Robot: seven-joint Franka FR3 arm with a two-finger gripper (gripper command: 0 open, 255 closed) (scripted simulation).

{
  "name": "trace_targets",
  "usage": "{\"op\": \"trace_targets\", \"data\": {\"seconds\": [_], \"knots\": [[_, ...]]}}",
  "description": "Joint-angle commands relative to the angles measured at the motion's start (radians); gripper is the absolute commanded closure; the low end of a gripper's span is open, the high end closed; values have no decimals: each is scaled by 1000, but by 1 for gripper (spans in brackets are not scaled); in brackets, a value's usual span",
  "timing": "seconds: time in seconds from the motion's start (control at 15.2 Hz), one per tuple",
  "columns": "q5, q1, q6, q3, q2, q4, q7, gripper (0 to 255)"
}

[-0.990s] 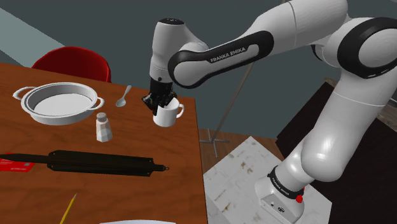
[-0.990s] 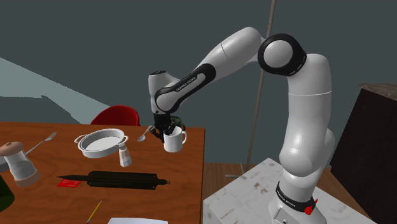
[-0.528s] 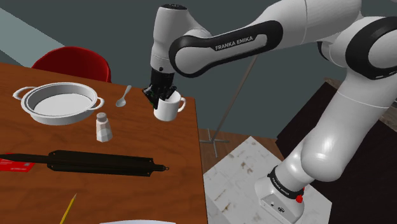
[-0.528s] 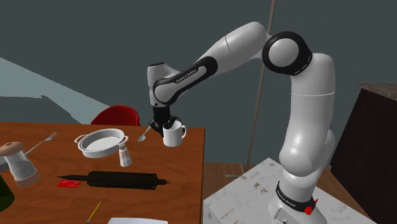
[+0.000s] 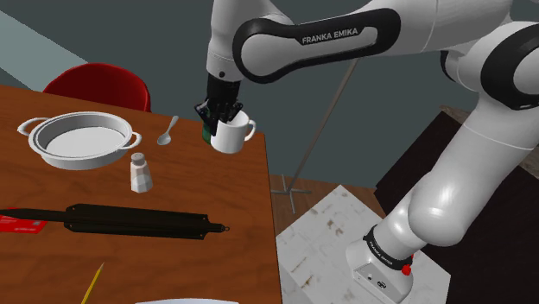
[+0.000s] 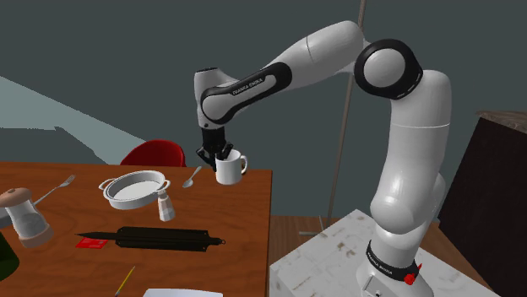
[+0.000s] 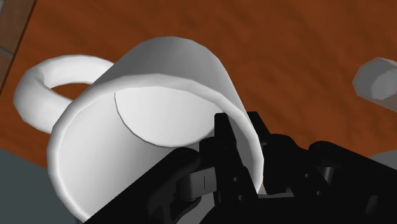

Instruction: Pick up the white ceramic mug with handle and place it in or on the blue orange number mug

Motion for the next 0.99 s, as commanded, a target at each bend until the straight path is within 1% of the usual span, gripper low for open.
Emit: {"op": "trace_targets", "data": {"seconds": [0.0, 0.92], "knots": [[5, 1, -25, 2, -8, 17, -1, 255], [28, -1, -196, 6, -43, 159, -20, 255]]}}
